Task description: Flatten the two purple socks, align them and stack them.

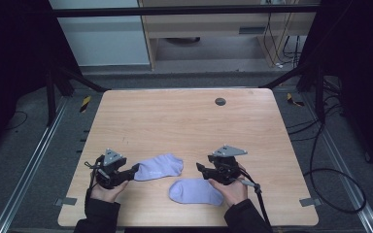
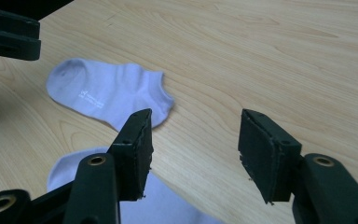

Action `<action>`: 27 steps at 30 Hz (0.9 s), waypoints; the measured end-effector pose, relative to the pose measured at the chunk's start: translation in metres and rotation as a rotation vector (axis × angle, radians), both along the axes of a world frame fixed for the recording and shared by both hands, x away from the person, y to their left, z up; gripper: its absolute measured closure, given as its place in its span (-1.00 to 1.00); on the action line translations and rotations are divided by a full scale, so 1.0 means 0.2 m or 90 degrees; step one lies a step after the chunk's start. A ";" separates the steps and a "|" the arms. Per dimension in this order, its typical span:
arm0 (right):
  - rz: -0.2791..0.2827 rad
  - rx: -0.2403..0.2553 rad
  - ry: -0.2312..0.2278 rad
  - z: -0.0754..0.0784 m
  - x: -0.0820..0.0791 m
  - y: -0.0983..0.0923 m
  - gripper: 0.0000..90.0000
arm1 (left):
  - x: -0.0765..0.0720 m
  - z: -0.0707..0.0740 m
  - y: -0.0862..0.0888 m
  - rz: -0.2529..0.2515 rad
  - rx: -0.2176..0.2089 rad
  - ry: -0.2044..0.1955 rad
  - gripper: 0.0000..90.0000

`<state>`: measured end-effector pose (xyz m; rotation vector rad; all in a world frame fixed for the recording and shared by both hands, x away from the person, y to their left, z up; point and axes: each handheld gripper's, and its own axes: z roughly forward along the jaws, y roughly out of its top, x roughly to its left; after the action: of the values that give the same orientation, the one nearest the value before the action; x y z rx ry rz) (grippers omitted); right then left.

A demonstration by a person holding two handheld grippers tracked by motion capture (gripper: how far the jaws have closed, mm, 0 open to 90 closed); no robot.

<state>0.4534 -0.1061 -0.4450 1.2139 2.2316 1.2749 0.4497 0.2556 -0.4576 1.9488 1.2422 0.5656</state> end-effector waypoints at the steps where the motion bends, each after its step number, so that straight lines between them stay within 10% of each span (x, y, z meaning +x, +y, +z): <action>1: 0.002 0.000 -0.001 0.00 0.01 0.01 0.01 | 0.00 -0.01 0.02 0.005 0.000 0.003 -0.06; 27: 0.008 -0.059 0.040 -0.18 0.25 0.38 0.24 | 0.07 -0.12 0.03 0.003 0.016 0.048 0.26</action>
<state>0.5033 -0.0297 -0.4817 1.2241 2.3187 1.1390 0.4638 0.2613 -0.4813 2.0050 1.2932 0.5172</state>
